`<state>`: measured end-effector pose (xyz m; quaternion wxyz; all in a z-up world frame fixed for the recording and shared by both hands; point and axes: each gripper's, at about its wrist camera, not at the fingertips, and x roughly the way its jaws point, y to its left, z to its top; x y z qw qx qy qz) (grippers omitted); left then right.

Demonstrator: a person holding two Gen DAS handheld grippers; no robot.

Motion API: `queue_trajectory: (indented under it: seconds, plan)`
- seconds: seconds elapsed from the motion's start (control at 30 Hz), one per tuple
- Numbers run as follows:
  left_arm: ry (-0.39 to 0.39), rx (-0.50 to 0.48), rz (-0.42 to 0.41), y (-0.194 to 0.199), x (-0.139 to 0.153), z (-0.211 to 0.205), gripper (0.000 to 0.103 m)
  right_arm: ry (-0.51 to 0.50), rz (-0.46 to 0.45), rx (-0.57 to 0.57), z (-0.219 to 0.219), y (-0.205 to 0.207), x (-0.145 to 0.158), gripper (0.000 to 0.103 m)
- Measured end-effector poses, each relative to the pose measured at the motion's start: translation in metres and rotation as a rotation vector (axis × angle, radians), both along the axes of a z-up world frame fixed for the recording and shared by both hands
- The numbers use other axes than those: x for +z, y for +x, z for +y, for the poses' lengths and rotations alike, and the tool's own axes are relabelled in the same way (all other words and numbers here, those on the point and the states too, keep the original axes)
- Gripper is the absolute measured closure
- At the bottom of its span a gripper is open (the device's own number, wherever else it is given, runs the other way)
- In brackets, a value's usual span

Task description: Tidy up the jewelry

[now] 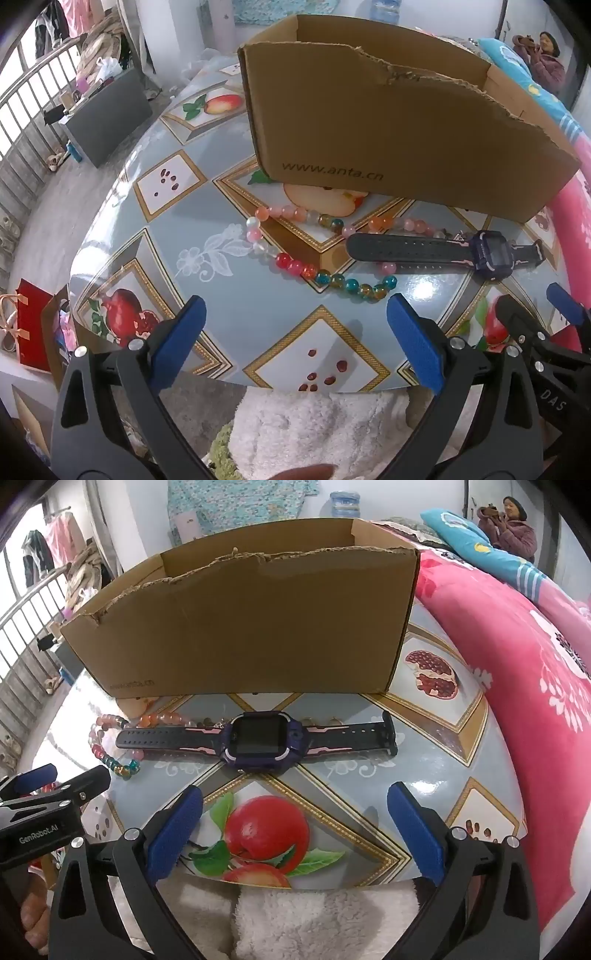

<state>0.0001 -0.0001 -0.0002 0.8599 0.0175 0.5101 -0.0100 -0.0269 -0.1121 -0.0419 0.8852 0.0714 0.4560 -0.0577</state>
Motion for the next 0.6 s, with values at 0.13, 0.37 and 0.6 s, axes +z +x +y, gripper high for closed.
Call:
queue_trajectory:
  seconds: [0.13,0.37,0.6]
  plan:
    - [-0.010,-0.001,-0.004,-0.0002,0.0005,0.0004,0.008,0.013,-0.002,-0.001,-0.0006,0.0000,-0.0006,0.005]
    - [-0.003,-0.009,-0.006,-0.0028,-0.0062,-0.0009,0.008,0.021,0.003,-0.003,-0.0037,0.0022,0.0076,0.005]
    - [-0.003,-0.010,0.000,-0.0023,-0.0017,-0.0017,0.008,0.013,-0.004,-0.002,-0.0005,0.0004,0.0026,0.005]
